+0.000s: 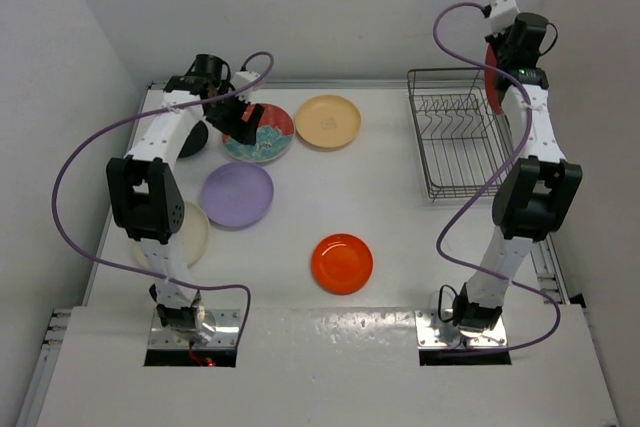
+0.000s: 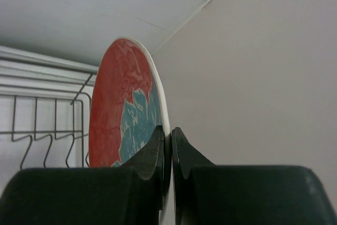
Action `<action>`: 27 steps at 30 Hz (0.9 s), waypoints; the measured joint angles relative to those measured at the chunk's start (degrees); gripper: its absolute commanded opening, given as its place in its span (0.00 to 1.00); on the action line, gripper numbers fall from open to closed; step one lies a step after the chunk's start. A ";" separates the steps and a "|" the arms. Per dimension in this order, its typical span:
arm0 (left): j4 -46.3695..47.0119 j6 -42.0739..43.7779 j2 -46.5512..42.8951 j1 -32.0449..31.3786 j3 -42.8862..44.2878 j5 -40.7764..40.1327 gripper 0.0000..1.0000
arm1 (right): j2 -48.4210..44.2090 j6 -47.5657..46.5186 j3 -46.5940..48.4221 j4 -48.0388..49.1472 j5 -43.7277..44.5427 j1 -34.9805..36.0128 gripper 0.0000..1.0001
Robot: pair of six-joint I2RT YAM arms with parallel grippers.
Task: Load the plates into the dish rack
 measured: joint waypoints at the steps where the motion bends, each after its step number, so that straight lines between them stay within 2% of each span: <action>1: -0.04 0.00 0.15 -0.07 0.22 -0.11 0.88 | 0.07 -0.63 -0.63 0.22 0.07 0.00 0.00; 8: -0.22 0.07 1.75 -0.07 0.72 -1.07 0.88 | 2.10 -3.93 -5.44 3.61 1.09 0.59 0.00; 19: -0.28 0.28 1.77 -0.09 0.74 -2.49 0.88 | 6.10 -3.32 -9.01 7.48 1.88 2.14 0.00; 22: -0.39 0.31 1.77 -0.09 0.72 -2.82 0.88 | 6.12 -1.81 -9.03 7.52 3.34 2.10 0.15; 23: -0.46 0.31 1.77 -0.09 0.74 -2.93 0.88 | 6.12 -1.42 -9.03 7.52 4.33 2.08 0.28; 25: -0.48 0.31 1.77 -0.09 0.74 -2.99 0.88 | 6.14 -0.59 -9.01 9.20 6.49 1.95 0.45; 27: -0.50 0.31 1.77 -0.09 0.74 -3.13 0.88 | 6.14 0.09 -8.59 10.97 8.52 1.92 0.57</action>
